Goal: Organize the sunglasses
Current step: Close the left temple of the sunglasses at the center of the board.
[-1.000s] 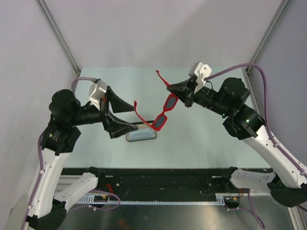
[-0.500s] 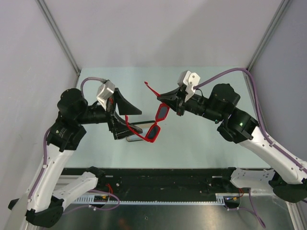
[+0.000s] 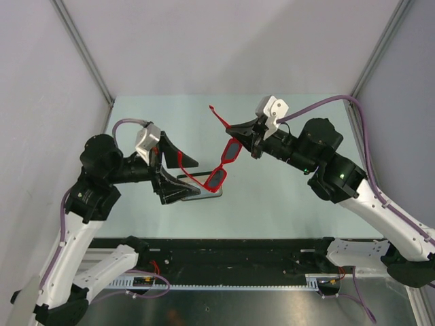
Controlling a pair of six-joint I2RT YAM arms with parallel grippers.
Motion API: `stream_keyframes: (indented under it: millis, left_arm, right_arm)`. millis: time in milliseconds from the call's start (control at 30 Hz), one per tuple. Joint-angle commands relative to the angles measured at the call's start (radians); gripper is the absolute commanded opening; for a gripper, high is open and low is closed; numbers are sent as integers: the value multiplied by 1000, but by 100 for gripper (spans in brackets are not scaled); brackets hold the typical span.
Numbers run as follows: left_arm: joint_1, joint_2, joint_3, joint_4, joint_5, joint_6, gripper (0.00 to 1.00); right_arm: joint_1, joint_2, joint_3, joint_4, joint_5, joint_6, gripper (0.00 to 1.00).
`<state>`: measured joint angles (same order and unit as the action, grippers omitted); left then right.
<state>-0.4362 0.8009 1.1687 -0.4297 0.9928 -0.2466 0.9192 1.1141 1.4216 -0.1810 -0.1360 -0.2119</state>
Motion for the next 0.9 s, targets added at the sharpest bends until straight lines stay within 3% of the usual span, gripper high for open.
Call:
stream_keyframes:
  millis: [0,133,433,867]
  left_arm:
    - [1,11,78,28,141,46,100]
    - [1,1,97,26,165,81,100]
    - [1,92,137,29,63,53,100]
    - [-24,169,118,60,107,-31,100]
  right_arm:
    - [4,-7,8,31,1,-17,0]
    - [4,1,8,25,-13,-17,0]
    - [17,1,8,17,-238,19,0]
    - [127,21,8,86,-105,-18,0]
